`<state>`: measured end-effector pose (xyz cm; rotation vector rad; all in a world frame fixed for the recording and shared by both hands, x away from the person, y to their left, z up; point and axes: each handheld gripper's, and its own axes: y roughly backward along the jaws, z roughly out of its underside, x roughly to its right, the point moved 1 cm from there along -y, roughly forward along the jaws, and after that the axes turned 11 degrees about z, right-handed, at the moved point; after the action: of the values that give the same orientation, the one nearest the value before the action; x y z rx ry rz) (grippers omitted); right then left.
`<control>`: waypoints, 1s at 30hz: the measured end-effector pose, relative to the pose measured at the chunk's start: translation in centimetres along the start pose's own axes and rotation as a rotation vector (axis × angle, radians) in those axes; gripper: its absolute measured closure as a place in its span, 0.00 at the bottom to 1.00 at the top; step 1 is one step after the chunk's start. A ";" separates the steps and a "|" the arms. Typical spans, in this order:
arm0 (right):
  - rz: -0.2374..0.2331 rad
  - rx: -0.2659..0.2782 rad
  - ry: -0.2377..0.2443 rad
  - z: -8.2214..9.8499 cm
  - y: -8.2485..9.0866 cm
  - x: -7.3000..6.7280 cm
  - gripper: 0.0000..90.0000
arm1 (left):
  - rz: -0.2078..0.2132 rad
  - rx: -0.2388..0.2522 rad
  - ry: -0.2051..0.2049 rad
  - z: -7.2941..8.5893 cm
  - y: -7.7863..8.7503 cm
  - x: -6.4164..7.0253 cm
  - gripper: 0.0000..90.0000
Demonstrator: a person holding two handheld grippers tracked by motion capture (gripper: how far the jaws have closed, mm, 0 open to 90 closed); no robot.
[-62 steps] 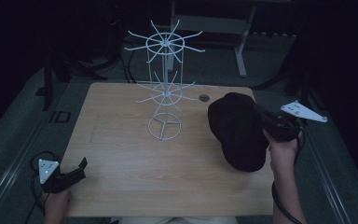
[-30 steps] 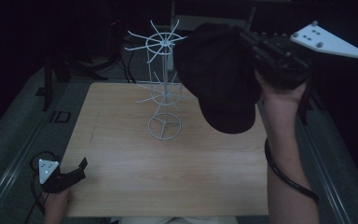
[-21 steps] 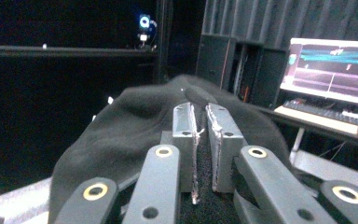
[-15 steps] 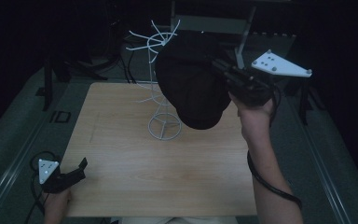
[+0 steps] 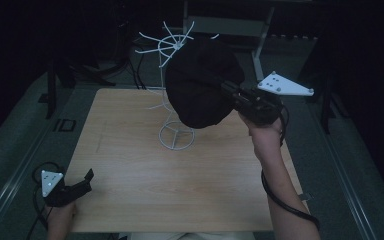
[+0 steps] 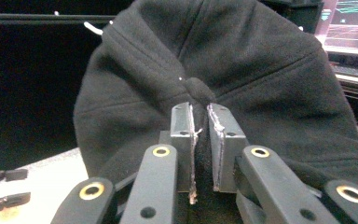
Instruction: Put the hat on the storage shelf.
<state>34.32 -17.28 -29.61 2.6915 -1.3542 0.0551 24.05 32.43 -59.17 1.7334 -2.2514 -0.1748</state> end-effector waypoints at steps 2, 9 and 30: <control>-0.002 0.000 -0.005 0.1 -0.1 0.1 0.86 | -0.001 0.001 0.001 0.0 0.0 0.0 0.02; -0.011 0.006 -0.006 0.4 -0.1 0.1 0.65 | 0.000 0.001 0.000 0.0 0.0 0.0 0.02; 0.019 -0.050 -0.010 5.5 2.6 2.7 0.17 | -0.002 0.000 0.002 0.0 0.0 0.0 0.02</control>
<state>33.72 -21.69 -34.52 2.6416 -1.3655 0.0102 24.03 32.43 -59.17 1.7350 -2.2484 -0.1730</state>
